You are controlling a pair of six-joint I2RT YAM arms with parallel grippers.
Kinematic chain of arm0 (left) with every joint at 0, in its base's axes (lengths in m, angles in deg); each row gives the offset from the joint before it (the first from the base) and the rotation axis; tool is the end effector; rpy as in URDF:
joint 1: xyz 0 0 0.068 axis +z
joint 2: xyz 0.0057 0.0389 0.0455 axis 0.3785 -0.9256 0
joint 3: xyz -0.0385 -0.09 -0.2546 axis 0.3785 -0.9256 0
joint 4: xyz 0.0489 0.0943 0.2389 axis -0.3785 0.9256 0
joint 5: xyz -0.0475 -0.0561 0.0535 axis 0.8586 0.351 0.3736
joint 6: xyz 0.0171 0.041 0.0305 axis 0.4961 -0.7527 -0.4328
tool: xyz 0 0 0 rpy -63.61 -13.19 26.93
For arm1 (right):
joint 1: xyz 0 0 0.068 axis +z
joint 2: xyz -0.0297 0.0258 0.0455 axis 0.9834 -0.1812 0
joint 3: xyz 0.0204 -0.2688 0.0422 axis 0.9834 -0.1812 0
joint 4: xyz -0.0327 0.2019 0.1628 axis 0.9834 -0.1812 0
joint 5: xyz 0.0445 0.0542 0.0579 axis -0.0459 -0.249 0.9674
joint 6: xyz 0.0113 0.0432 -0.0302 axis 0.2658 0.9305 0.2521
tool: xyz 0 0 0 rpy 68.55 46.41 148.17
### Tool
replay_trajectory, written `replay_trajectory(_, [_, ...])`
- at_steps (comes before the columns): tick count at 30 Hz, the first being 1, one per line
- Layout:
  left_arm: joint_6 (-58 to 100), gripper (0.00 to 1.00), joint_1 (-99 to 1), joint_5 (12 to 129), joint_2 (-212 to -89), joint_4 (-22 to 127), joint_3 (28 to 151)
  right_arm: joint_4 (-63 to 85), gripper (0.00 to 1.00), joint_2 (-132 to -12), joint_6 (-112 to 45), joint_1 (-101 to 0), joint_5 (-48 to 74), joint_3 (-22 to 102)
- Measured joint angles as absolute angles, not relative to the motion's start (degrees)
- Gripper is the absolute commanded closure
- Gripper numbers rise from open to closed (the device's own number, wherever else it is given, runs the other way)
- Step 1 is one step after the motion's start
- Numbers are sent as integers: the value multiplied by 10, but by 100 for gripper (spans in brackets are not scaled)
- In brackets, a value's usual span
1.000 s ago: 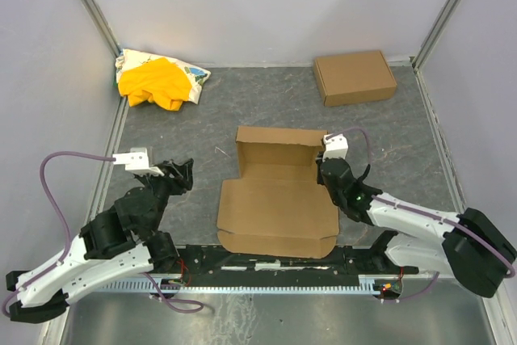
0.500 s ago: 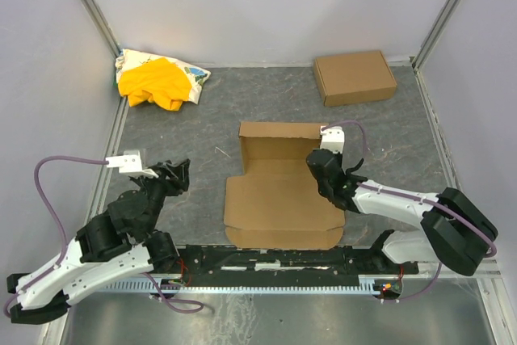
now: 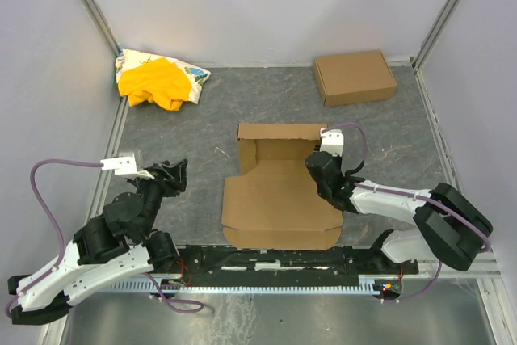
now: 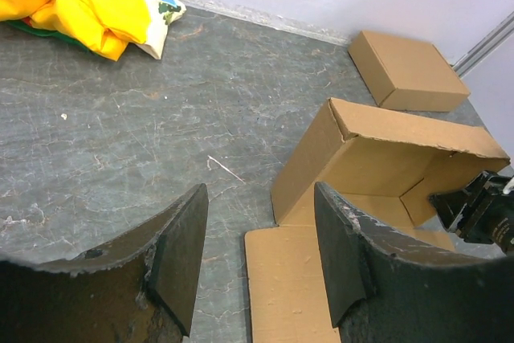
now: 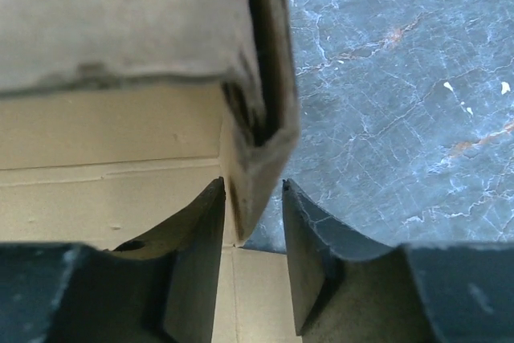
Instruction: Fold the paper box
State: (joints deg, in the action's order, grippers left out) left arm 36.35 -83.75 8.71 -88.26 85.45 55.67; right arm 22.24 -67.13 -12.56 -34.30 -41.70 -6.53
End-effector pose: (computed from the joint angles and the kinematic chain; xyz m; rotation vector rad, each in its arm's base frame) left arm 0.0513 -0.0346 0.3230 -0.1973 1.6368 -0.3939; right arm 0.1922 0.1569 0.1722 0.1205 1.9887 -0.1021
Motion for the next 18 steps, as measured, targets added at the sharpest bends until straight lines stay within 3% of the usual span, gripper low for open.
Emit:
replay_trajectory(2, [365,38,-838,87,-882,855,557,227,86,-679,-124,-343,-417,-65])
replay_trajectory(4, [365,38,-838,87,-881,855,556,229,98,-688,-120,-343,-417,-64])
replay_trajectory(10, [368,46,-838,87,-881,856,556,227,99,-696,-99,-342,-417,-54])
replay_trajectory(14, [365,38,-838,87,-887,845,540,221,99,-696,-93,-342,-416,-53])
replay_trajectory(18, [363,33,-838,102,-969,813,504,211,99,-688,-88,-342,-412,-53])
